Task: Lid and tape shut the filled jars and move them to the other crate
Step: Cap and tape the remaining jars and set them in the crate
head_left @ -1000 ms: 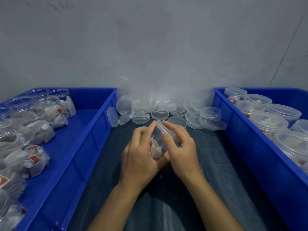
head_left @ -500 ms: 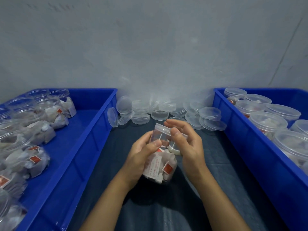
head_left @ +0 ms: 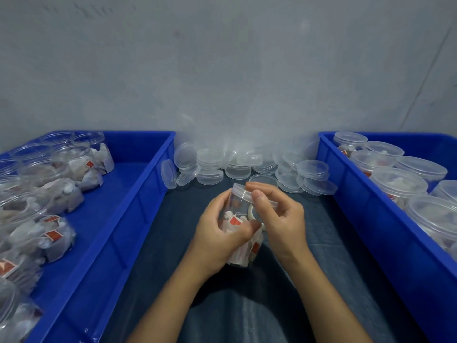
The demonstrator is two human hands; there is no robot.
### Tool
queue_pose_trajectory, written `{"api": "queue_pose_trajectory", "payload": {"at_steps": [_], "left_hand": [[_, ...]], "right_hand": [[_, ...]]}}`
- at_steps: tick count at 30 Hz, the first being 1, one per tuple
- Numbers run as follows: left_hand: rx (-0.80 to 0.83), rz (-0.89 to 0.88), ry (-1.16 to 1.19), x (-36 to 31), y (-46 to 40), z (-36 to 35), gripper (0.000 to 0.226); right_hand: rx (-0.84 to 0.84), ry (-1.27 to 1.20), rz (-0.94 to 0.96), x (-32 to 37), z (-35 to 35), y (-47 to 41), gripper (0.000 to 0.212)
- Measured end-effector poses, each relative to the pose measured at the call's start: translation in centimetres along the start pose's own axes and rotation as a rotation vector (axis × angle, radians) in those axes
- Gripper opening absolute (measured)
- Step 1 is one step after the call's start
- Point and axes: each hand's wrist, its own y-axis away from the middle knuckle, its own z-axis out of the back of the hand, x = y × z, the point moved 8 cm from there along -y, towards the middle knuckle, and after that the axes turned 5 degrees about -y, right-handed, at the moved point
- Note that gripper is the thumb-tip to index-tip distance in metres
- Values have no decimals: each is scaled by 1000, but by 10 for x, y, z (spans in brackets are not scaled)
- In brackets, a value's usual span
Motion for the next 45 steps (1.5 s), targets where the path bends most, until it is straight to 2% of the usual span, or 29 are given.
{"api": "queue_pose_trajectory", "payload": {"at_steps": [4, 8, 11, 14, 16, 19, 21, 23, 26, 33, 41, 45], "left_hand": [[-119, -105, -273, -8, 6, 5, 84], [-145, -135, -334, -11, 8, 5, 86], [-101, -24, -201, -5, 4, 7, 79], [73, 109, 89, 0, 2, -1, 60], [151, 177, 227, 2, 5, -7, 60], [190, 211, 260, 5, 6, -10, 59], [190, 200, 234, 5, 5, -9, 55], [174, 178, 204, 6, 3, -9, 59], [144, 132, 169, 4, 1, -10, 61], [80, 28, 26, -3, 3, -9, 54], [-38, -71, -191, -8, 5, -6, 78], [-69, -115, -309, -16, 10, -6, 81]], "right_hand": [[-2, -5, 33, -1, -1, 0, 16], [5, -6, 38, -1, -3, -1, 13], [34, 53, 19, 3, 1, -3, 23], [77, 87, -21, 3, 4, -3, 45], [99, 6, -99, 1, 3, -1, 50], [111, -110, -177, -2, -1, 1, 52], [106, -54, -174, -4, 0, 0, 44], [88, -37, -172, -6, 1, -1, 38], [59, -45, -151, -4, 2, -1, 40], [34, -64, -111, -1, 2, -2, 28], [16, -67, -30, 1, 2, -1, 15], [10, -58, 0, -1, 1, -2, 14]]}}
